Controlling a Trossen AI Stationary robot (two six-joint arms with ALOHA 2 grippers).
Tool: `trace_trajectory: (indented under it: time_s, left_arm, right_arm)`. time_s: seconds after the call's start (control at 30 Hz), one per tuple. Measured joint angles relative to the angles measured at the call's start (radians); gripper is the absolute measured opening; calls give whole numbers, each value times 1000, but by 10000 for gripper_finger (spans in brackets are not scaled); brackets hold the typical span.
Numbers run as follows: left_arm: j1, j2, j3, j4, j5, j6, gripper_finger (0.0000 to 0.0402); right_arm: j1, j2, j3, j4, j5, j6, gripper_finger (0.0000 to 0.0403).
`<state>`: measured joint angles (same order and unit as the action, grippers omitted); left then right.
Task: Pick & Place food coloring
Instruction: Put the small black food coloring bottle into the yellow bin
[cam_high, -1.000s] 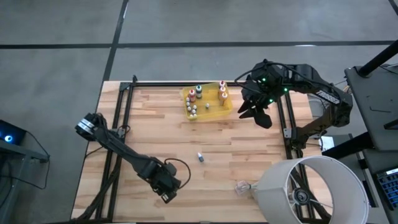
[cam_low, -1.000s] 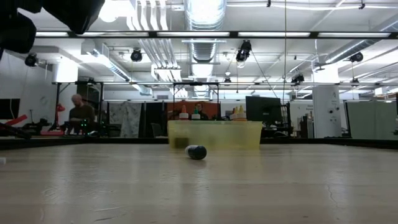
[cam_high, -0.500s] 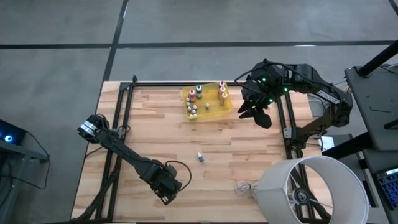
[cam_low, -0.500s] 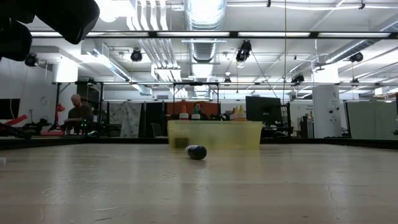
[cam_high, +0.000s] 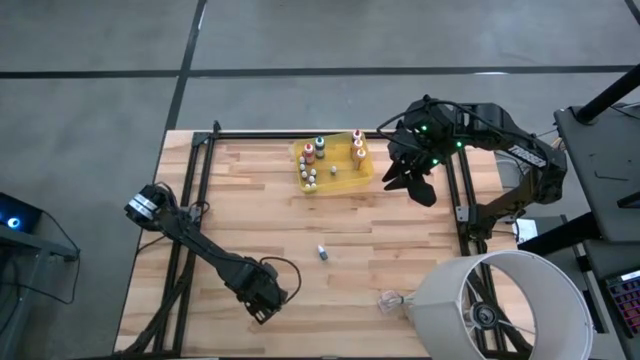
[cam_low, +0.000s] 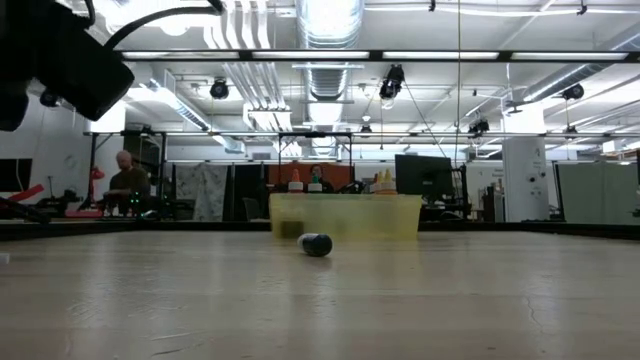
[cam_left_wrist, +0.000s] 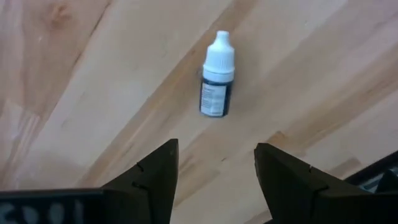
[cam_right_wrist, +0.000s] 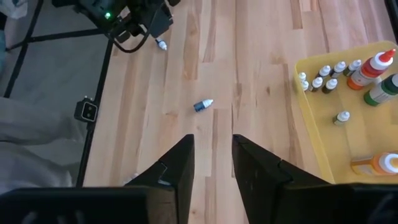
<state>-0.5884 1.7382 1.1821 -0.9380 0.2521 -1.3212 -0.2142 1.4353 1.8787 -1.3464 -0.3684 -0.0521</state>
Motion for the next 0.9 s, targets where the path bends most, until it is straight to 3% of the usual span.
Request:
trace_trajectory:
  time_s: [0.13, 0.9]
  left_arm:
    - [0, 0, -38, 81, -1, -9, 183]
    - [0, 22, -93, 136, -68, -6, 183]
  right_arm:
    - [0, 0, 0, 1, 1, 5, 98]
    - [0, 0, -1, 43, 1, 19, 98]
